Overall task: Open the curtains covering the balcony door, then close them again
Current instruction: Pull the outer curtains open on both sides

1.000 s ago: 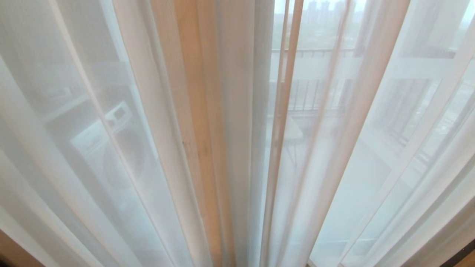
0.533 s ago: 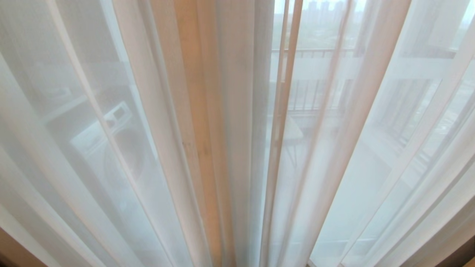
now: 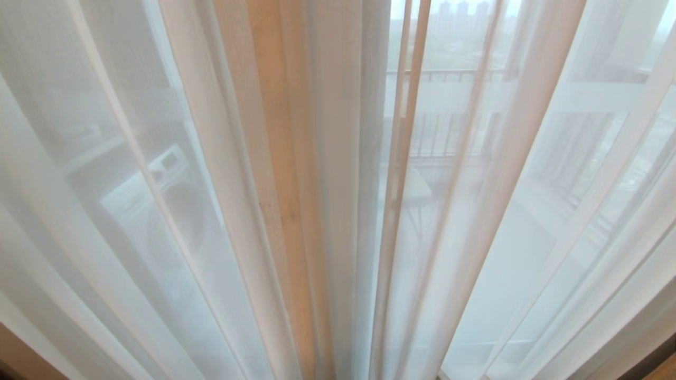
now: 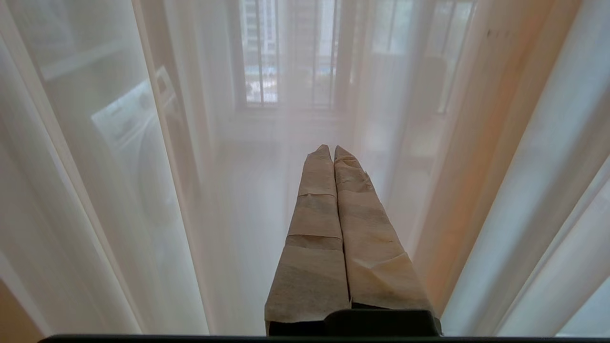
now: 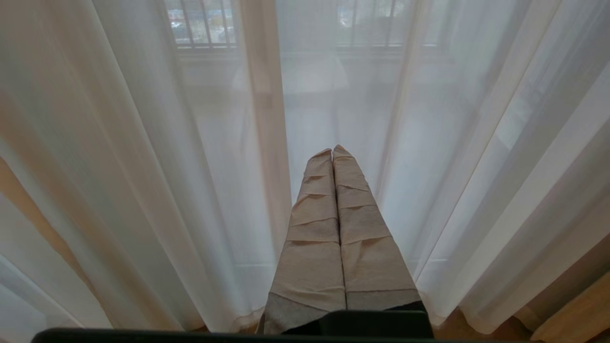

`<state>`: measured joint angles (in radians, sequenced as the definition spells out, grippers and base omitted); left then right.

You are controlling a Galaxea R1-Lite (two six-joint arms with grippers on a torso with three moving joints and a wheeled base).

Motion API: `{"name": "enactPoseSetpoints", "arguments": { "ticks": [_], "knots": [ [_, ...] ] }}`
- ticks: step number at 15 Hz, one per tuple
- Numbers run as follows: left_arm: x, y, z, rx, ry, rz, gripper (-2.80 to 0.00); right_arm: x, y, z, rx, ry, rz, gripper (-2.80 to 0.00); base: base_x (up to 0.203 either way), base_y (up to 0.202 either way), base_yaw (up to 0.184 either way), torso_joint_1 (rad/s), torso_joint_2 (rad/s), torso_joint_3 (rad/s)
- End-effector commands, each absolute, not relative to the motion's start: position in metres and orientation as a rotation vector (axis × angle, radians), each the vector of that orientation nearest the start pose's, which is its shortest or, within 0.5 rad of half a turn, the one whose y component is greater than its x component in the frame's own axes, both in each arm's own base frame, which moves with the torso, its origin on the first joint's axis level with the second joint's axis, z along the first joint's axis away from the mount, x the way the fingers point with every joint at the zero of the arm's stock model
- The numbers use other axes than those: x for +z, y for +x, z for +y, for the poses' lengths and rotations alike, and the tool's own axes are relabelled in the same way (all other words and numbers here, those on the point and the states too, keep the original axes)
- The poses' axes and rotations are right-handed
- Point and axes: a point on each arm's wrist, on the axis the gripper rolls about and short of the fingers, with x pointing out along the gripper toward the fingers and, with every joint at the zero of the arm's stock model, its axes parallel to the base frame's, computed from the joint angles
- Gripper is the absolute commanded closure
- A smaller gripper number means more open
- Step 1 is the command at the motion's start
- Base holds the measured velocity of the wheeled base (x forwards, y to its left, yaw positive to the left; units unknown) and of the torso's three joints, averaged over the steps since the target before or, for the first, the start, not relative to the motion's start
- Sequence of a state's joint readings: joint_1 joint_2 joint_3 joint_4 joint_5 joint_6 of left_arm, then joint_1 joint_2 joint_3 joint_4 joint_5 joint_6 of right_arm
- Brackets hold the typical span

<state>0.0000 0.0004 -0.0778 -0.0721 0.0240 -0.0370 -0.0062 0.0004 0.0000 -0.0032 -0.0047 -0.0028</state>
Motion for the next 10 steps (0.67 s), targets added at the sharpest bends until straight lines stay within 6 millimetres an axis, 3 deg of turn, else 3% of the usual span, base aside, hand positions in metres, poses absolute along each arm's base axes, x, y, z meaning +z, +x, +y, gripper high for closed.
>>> {"name": "enactPoseSetpoints", "arguments": {
  "ticks": [1, 7, 10],
  "knots": [
    [0.12, -0.037, 0.001, 0.022, -0.041, -0.211, 0.0, 0.076, -0.023, 0.0, -0.011, -0.003, -0.003, 0.0, 0.0, 0.0, 0.0, 0.0, 0.0, 0.0],
    [0.152, -0.057, -0.002, -0.1, -0.026, -0.246, 0.0, 0.076, -0.023, 0.0, -0.011, -0.003, -0.003, 0.0, 0.0, 0.0, 0.0, 0.0, 0.0, 0.0],
    [0.172, -0.057, -0.004, -0.164, -0.025, -0.22, 0.0, 0.076, -0.023, 0.0, -0.011, -0.003, -0.003, 0.0, 0.0, 0.0, 0.0, 0.0, 0.0, 0.0]
  ]
}}
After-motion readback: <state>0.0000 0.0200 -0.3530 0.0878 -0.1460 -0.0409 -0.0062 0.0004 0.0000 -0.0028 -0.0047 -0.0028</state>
